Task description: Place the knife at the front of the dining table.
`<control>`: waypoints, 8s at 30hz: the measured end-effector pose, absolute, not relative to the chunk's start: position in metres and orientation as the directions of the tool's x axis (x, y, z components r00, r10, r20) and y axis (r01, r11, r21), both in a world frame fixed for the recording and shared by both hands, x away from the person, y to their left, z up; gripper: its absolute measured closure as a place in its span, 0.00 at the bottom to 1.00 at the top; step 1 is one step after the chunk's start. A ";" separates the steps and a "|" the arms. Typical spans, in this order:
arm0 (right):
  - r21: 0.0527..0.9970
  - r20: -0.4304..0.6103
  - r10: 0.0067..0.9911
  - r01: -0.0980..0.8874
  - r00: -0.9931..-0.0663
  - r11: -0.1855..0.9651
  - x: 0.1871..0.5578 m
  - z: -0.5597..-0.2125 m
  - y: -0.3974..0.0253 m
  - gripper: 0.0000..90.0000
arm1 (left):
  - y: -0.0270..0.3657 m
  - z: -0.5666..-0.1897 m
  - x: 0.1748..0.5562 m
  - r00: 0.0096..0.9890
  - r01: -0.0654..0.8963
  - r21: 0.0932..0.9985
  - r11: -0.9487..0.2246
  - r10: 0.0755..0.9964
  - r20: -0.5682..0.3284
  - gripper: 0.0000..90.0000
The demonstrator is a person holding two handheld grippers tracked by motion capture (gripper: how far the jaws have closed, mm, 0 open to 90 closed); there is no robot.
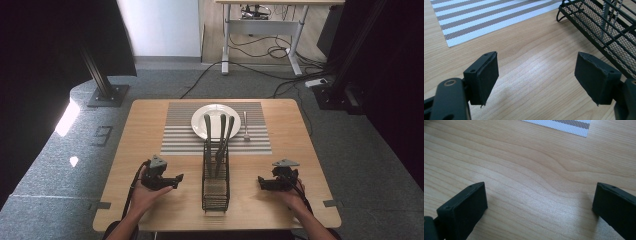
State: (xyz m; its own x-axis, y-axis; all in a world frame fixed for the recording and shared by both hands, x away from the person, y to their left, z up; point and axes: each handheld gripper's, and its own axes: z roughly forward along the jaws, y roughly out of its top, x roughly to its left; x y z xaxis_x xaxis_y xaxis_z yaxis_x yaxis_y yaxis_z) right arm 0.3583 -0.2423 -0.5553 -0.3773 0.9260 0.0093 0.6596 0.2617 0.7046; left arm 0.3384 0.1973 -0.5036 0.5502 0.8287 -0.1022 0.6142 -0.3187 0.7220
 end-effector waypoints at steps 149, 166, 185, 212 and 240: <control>0.720 0.004 0.917 0.638 -0.399 0.275 0.359 -0.556 -0.237 0.02 | 0.121 -0.339 0.397 0.758 0.289 0.947 -0.141 0.638 -0.136 0.93; 0.720 0.003 0.917 0.637 -0.399 0.275 0.359 -0.556 -0.236 0.02 | 0.162 -0.302 0.382 0.720 0.234 0.969 -0.082 0.684 -0.116 0.93; 0.721 0.005 0.917 0.637 -0.398 0.273 0.359 -0.556 -0.236 0.03 | 0.194 -0.336 0.398 0.629 0.329 0.937 -0.119 0.768 -0.123 0.93; 0.721 0.005 0.919 0.638 -0.395 0.271 0.359 -0.556 -0.235 0.03 | 0.203 -0.404 0.450 0.540 0.511 0.837 -0.193 0.830 -0.138 0.93; 0.721 0.006 0.916 0.637 -0.401 0.274 0.359 -0.556 -0.235 0.03 | 0.196 -0.418 0.496 0.499 0.572 0.798 -0.187 0.852 -0.157 0.93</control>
State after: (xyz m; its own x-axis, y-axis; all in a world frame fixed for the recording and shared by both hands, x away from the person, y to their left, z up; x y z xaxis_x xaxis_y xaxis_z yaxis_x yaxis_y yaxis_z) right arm 0.3595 -0.2353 -0.5558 -0.4006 0.9162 0.0063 0.6370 0.2736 0.7207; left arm 0.4958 0.1965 -0.4175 0.4986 0.8524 -0.1575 0.5725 -0.1874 0.7982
